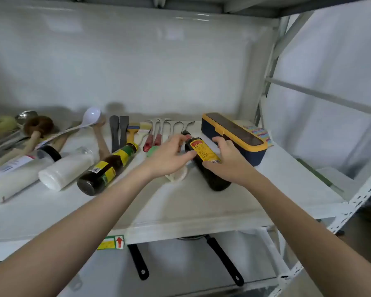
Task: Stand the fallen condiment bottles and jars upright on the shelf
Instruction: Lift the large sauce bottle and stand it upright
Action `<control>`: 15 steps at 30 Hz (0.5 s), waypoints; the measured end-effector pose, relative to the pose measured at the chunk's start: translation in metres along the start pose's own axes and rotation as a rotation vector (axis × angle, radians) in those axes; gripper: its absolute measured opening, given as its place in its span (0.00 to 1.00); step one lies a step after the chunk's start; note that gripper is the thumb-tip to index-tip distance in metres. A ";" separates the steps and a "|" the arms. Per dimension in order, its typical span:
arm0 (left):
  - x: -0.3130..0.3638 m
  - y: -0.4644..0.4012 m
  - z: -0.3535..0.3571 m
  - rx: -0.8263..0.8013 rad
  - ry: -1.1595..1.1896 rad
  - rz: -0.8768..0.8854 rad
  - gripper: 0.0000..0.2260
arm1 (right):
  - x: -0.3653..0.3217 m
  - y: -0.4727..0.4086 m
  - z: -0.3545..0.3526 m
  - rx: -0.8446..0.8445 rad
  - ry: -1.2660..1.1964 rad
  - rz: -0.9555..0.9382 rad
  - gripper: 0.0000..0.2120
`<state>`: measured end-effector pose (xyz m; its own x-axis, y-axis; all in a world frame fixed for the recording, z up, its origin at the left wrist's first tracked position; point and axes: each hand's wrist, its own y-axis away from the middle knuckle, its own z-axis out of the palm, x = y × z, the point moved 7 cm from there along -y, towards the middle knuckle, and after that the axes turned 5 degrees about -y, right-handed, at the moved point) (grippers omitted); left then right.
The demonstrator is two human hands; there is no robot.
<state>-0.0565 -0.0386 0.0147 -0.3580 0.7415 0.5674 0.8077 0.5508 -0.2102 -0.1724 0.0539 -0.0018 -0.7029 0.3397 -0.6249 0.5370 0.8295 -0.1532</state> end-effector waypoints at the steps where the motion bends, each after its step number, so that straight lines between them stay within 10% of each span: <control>1: -0.001 -0.008 0.004 -0.015 0.030 -0.033 0.24 | 0.005 -0.007 0.003 -0.015 -0.011 0.039 0.37; 7: -0.010 -0.047 0.024 -0.032 0.003 -0.161 0.20 | 0.026 -0.037 0.025 -0.156 -0.127 0.223 0.52; 15: -0.019 -0.071 0.038 -0.080 -0.147 -0.252 0.26 | 0.020 -0.043 0.036 -0.184 -0.080 0.198 0.46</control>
<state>-0.1249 -0.0768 -0.0111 -0.6113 0.6359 0.4710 0.7168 0.6972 -0.0108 -0.1927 0.0093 -0.0356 -0.5497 0.4730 -0.6885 0.5615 0.8195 0.1146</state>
